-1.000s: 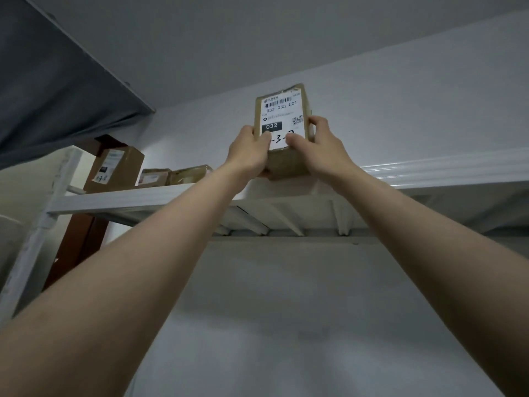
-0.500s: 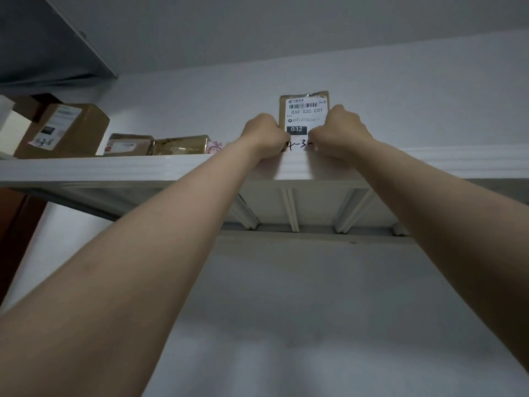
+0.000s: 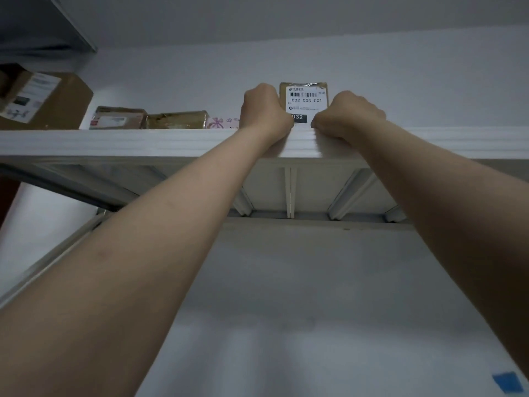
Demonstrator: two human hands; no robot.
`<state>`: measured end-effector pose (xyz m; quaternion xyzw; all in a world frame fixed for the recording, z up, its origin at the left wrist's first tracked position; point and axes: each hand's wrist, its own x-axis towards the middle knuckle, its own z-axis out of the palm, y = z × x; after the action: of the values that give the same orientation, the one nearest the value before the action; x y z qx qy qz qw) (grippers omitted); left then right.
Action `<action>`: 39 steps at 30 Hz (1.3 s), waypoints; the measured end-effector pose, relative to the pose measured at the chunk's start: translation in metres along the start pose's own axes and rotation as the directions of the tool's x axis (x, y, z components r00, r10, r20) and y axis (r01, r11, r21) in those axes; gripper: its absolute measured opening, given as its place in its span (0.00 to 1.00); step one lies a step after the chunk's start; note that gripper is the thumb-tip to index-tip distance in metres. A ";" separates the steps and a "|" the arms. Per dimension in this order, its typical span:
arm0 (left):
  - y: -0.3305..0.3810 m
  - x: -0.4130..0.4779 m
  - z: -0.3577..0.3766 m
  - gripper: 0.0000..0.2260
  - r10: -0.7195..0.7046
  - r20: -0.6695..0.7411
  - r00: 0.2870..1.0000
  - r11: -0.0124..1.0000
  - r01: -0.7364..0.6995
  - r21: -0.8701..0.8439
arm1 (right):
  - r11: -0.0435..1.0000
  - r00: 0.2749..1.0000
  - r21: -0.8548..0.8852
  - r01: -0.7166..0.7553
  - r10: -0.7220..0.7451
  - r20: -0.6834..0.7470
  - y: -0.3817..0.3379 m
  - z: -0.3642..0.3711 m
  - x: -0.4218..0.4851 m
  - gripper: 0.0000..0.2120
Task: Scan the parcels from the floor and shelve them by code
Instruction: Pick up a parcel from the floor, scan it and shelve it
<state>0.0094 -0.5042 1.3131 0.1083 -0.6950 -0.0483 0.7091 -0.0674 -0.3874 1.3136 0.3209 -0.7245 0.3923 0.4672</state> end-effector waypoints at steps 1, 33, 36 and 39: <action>0.001 -0.001 -0.001 0.07 0.010 0.000 1.000 1.000 -0.010 0.002 | 1.000 1.000 -0.003 -0.002 0.002 -0.013 0.000 0.001 -0.001 0.16; -0.045 -0.466 0.026 0.13 0.154 0.747 0.647 0.920 0.181 -0.347 | 0.977 0.974 -0.003 0.211 -0.210 0.079 0.178 0.088 -0.439 0.09; -0.034 -0.555 0.017 0.18 0.133 0.846 0.517 0.913 0.268 -0.307 | 0.992 0.959 0.016 0.122 -0.122 0.255 0.212 0.078 -0.529 0.06; -0.016 -0.630 0.010 0.12 0.098 0.941 0.324 0.918 0.336 -0.211 | 0.999 0.917 0.027 0.032 -0.041 0.397 0.243 0.059 -0.604 0.06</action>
<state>-0.0174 -0.3823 0.6956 -0.0232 -0.9417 -0.2848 0.1776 -0.0785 -0.2616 0.6727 0.4120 -0.7941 0.3176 0.3144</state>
